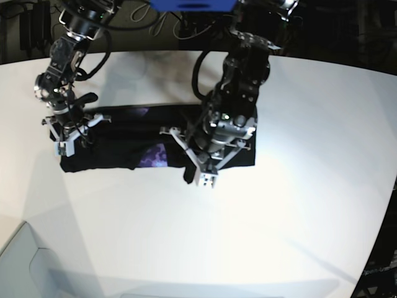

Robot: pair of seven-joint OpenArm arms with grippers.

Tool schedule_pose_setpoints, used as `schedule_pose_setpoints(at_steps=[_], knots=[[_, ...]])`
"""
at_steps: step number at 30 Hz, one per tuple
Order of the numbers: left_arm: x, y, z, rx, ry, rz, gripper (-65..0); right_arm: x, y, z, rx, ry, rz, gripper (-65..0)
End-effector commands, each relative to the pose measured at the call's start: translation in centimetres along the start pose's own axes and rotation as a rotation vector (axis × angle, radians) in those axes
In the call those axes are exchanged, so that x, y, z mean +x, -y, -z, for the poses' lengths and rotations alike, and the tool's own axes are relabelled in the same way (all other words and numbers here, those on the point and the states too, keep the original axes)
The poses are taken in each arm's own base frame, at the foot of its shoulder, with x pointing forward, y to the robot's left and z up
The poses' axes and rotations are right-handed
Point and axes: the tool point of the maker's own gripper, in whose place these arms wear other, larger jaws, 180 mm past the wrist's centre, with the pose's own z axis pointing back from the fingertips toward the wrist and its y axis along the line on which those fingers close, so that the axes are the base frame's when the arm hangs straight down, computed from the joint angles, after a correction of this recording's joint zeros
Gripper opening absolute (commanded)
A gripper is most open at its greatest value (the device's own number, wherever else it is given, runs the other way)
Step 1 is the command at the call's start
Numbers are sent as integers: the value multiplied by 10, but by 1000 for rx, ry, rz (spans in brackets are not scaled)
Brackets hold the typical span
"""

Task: Layout the t-shirt on the table in an organized manner, then fold the t-shirt properly
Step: 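Release the left gripper and grasp the strip's middle with it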

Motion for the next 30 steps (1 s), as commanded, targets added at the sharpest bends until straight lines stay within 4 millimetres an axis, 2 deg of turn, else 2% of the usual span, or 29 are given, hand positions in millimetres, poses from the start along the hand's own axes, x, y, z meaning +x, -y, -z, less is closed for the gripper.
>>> schedule_pose_setpoints(at_steps=[1,4,10,17,23,27,30], knots=[[18,6,-3,-13,50,-1,-649,-19,-1,-1,-3,-90,-21,-650],[24,9,-3,-22,59,7,-649,-19,-1,-1,-3,-90,-21,-650],[20,31,-3,-58,53,68,-645,-19,-1,-1,-3,-90,-21,-650],[21,31,-3,-59,54,70,-635,-19,-1,-1,-3,-90,-21,-650],[29,29,-4,-53,70,71,-516,-19,-1,-1,-3,-90,-21,-650],[25,29,0,-58,56,66,-440,-19,-1,-1,-3,-90,-21,-650],[33,30,-2,-62,108,61,-394,-19,-1,-1,-3,-90,-21,-650]])
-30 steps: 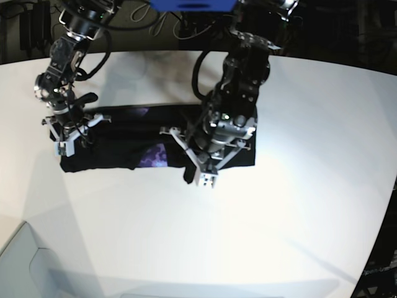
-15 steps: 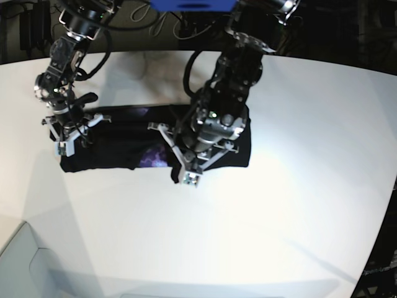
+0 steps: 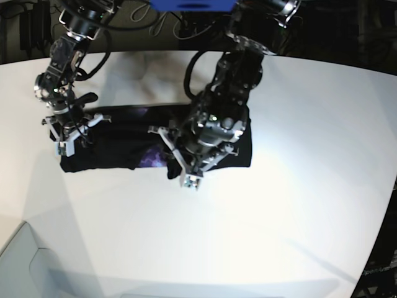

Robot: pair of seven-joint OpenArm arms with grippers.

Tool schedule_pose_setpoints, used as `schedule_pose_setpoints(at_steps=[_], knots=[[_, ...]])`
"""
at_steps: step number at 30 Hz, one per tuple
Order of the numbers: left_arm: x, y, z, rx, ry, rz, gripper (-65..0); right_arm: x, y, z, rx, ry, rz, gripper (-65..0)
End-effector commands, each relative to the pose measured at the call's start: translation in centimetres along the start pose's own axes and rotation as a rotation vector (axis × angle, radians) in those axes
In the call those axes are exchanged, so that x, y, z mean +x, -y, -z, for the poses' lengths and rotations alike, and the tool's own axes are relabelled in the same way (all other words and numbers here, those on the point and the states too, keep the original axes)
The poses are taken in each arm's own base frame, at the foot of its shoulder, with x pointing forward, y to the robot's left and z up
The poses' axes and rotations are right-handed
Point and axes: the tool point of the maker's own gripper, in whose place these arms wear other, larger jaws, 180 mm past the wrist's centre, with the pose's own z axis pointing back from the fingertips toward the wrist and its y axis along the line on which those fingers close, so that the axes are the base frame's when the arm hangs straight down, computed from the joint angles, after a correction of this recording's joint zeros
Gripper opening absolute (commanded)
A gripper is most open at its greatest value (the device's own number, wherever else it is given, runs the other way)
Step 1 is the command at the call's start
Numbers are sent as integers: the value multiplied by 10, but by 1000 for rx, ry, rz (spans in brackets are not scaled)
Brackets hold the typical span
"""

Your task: Layout the t-shirt on the table in an organized manner, then fold the t-shirt properly

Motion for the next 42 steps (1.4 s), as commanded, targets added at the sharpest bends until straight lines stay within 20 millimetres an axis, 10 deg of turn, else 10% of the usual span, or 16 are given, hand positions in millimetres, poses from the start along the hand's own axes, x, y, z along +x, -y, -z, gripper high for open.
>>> schedule_pose_setpoints(at_steps=[1,9,18,29,35,42], knots=[[24,5,-5,-14,77,-3,-379,-19,-1,-1,-3,-90,-21,-650],[54,24,-39,-123,271,-104,-327,-18,0,-1,-4,-90,-24,-650],[50,-47,-45,20,290,-243,-330,-14,-1,0,-3,-82,-24,-650],[-21,-9,6,-81,-91,-146,-565,-13,0,1,-4,-79,-25,-650],[12,30,-7,-211,53,-136,-565,-13,-1,1,-3,-81,-24,-650],[26,-18,-35,-166,149,-155,-565,-12,1,0,-7,-79,-28,-567]])
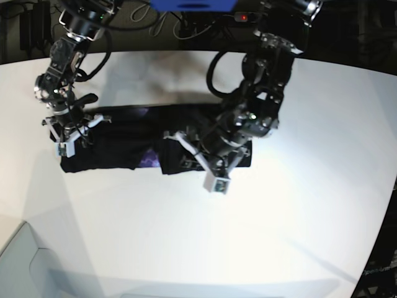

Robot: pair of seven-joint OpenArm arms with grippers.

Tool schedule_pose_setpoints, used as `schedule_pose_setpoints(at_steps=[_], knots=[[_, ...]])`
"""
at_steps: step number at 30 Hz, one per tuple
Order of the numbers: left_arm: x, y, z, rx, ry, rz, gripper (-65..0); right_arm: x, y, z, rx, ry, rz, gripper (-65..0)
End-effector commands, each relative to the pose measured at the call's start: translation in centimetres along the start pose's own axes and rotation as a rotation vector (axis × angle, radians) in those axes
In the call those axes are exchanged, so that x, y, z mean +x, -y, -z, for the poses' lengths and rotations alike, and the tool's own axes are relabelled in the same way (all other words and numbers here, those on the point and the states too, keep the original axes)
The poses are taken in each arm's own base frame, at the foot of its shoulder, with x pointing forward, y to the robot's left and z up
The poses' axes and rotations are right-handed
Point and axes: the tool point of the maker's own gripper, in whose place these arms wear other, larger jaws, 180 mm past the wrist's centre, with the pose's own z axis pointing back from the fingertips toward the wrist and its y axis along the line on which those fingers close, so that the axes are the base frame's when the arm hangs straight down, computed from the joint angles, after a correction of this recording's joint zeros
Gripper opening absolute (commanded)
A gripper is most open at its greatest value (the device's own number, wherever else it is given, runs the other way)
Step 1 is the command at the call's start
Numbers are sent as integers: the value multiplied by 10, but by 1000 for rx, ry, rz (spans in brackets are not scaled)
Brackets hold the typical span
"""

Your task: Layout the t-shirt on the table in an organized manner, then fold the t-shirt properly

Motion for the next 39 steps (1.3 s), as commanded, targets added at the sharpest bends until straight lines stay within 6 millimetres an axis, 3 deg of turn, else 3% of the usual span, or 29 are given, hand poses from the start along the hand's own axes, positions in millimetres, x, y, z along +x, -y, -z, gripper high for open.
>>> schedule_pose_setpoints(at_steps=[1,5,9,14,18,25,28,34,39], knots=[[12,-16,-7,34,39,-5,-565,-8,3,-2,-13,-61,-32,-528],[3,-85,-17,177,19,-60,-565,20,9,-14,-47,12,-67,-381],[-12,-121,-14,250,-36,-92,-565,53,5,-29,-78,106,-84,-252],[-28,-131,-5,269,-89,-112,-565,69,1,-37,-89,151,-90,-209],[-33,-134,-4,277,-104,-113,-565,67,10,-33,-100,108,-97,-208],[-34,-141,-8,290,-109,-104,-565,60,65,-21,-185,13,33,-208],[-34,-142,-9,291,-109,-104,-565,53,76,-16,-188,-18,38,-207],[-32,-141,-9,289,-104,-101,-565,35,74,-8,-164,-63,62,-207],[-32,-140,-9,288,-102,-102,-566,31,72,-6,-156,-71,64,-207]])
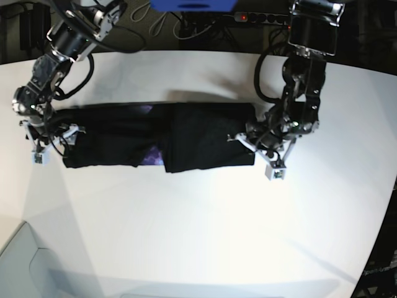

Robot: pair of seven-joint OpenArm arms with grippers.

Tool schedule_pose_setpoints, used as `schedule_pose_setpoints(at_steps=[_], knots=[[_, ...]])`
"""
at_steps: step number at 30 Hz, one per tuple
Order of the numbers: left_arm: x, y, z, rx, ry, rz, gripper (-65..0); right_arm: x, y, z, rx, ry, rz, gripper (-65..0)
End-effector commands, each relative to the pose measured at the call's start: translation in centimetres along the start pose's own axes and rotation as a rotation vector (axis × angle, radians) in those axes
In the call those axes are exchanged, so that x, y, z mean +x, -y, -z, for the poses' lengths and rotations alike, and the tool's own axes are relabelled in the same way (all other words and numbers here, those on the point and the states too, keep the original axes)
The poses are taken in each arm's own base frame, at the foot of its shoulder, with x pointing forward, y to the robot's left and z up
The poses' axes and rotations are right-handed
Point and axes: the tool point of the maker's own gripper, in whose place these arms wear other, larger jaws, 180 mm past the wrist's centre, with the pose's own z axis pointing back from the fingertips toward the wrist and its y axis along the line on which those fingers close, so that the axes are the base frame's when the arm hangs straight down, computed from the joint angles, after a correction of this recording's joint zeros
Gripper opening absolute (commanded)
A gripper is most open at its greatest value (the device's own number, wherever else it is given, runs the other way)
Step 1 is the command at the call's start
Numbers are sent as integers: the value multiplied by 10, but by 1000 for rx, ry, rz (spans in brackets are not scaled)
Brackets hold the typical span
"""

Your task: Layout the t-shirt on the table in an organized manner, then fold the t-shirt properly

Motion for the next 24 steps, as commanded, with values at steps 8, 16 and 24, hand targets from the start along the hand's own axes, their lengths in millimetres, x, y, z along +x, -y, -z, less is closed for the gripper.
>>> schedule_pose_setpoints(at_steps=[8,16,24], knots=[[17,2,-4,-6,46,4,-566,-2,-6,9,33,6,22,-244],[17,1,-4,-4,47,4,-566,-3,-18,9,94,11,-21,-650],[17,1,-4,-5,48,2,-566,35,-17,-26,22,146,-78,-650]])
